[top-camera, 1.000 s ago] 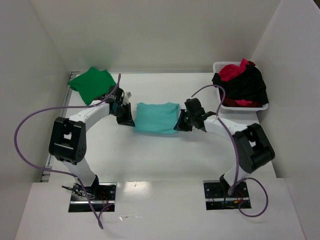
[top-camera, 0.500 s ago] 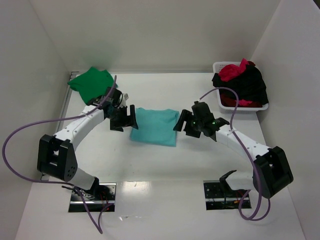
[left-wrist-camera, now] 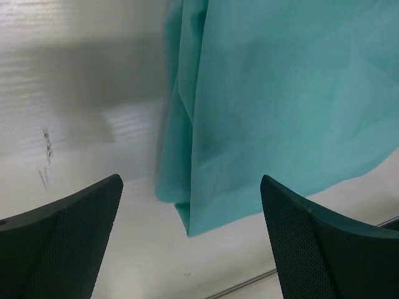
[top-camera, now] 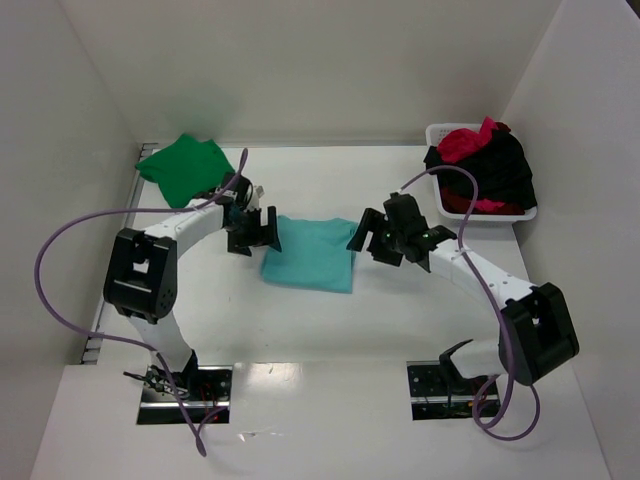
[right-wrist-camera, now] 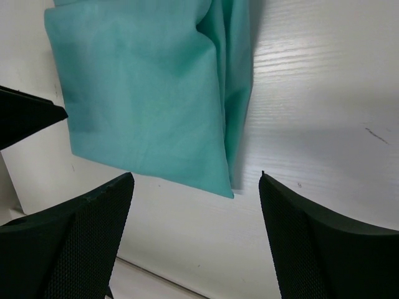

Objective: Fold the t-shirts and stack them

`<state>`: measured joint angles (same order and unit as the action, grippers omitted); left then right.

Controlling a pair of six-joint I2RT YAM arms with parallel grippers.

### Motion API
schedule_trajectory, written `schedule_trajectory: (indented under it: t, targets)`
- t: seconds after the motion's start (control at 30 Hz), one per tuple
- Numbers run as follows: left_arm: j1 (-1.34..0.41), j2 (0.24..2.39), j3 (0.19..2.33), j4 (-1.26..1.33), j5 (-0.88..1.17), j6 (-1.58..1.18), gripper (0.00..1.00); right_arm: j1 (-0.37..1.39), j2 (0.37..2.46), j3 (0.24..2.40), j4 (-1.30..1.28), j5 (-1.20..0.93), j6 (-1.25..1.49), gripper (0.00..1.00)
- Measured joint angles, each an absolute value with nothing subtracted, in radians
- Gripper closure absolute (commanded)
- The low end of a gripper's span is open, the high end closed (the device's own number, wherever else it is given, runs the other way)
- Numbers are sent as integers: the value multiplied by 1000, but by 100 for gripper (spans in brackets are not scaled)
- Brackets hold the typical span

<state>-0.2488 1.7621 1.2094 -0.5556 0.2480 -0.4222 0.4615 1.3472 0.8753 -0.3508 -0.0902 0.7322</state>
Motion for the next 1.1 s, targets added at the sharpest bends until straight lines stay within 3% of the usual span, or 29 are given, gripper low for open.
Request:
schedule_trajectory:
  t: [0.37,0.77,1.1]
  targets:
    - [-245,1883,1240,-446,369,-390,5,392,1347,875,-333,-92,732,1]
    - [-245,1933,1267,-392,469,-392,0,348,1320,872,-326,-91,732,0]
    - [-245,1947,1266,-343,488,-398,14,337,1279,863,-322,-92,735,0]
